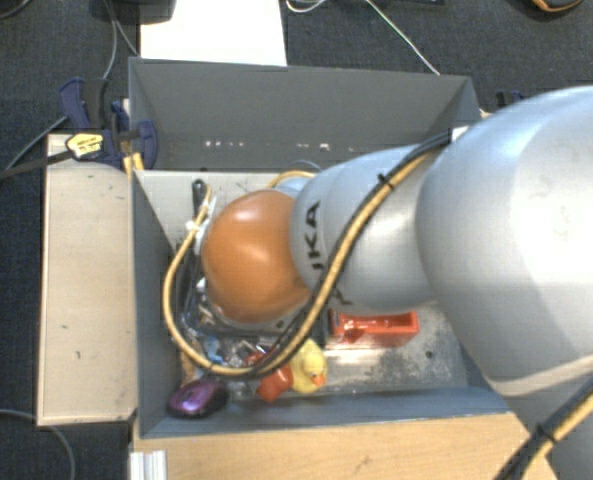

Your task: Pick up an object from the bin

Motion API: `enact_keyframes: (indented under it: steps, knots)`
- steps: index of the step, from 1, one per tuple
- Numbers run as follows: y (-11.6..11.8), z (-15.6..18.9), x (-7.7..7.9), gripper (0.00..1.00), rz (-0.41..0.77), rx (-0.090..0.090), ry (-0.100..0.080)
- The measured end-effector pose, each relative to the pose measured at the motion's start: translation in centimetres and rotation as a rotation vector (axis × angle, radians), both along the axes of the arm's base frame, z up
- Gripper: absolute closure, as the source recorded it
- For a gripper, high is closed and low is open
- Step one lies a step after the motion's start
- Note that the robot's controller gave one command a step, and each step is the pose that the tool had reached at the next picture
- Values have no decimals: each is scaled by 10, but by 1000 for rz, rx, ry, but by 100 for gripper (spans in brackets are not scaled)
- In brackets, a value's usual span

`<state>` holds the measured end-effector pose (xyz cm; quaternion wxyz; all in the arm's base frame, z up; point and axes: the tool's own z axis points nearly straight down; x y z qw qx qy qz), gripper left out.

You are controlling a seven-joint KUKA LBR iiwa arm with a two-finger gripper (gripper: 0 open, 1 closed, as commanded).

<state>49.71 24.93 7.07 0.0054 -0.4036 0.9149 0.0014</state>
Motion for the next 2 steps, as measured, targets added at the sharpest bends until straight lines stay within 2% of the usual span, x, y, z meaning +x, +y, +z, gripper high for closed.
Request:
enact_keyframes:
  steps: [1, 2]
  knots:
    - [-26, 2, 21, 100, -179, 1, -23]
    - [-26, 2, 21, 100, -179, 1, -23]
